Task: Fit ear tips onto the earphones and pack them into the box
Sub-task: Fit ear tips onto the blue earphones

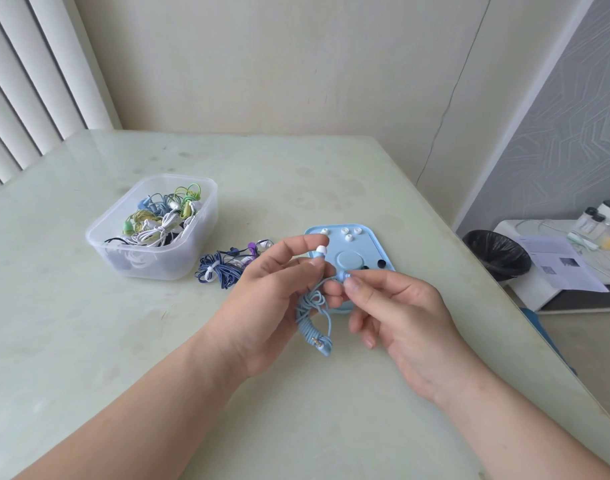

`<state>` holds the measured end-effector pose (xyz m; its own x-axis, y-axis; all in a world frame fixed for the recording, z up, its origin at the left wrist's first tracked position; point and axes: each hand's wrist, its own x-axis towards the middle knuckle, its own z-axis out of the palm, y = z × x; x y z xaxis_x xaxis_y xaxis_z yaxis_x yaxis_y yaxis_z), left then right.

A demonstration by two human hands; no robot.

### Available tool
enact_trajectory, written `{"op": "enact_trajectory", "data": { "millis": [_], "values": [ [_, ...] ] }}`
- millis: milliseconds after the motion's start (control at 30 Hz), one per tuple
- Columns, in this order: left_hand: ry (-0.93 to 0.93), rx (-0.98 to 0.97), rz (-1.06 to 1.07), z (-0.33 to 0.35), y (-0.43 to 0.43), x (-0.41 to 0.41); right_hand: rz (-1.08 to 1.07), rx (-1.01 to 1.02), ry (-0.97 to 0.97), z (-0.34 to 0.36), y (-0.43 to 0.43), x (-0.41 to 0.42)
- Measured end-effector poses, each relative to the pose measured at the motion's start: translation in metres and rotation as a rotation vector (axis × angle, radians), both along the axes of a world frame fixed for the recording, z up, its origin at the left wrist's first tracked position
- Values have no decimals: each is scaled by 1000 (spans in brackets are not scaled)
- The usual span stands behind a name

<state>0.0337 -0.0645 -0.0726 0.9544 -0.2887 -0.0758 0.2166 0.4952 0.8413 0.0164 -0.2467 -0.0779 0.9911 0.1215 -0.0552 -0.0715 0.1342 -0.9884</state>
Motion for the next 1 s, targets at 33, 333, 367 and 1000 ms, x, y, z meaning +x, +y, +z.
{"op": "enact_trajectory", "data": {
  "millis": [33,333,367,1000],
  "values": [
    [1,12,-9,0,0,0,-10,-2,3,0,0,0],
    [13,222,86,-4,-7,-3,-107,55,-12,-7,3,1],
    [19,232,88,-5,-7,-2,-111,63,-14,-6,4,1],
    [-9,167,65,-3,-2,4,142,-434,-97,42,-1,45]
  ]
}}
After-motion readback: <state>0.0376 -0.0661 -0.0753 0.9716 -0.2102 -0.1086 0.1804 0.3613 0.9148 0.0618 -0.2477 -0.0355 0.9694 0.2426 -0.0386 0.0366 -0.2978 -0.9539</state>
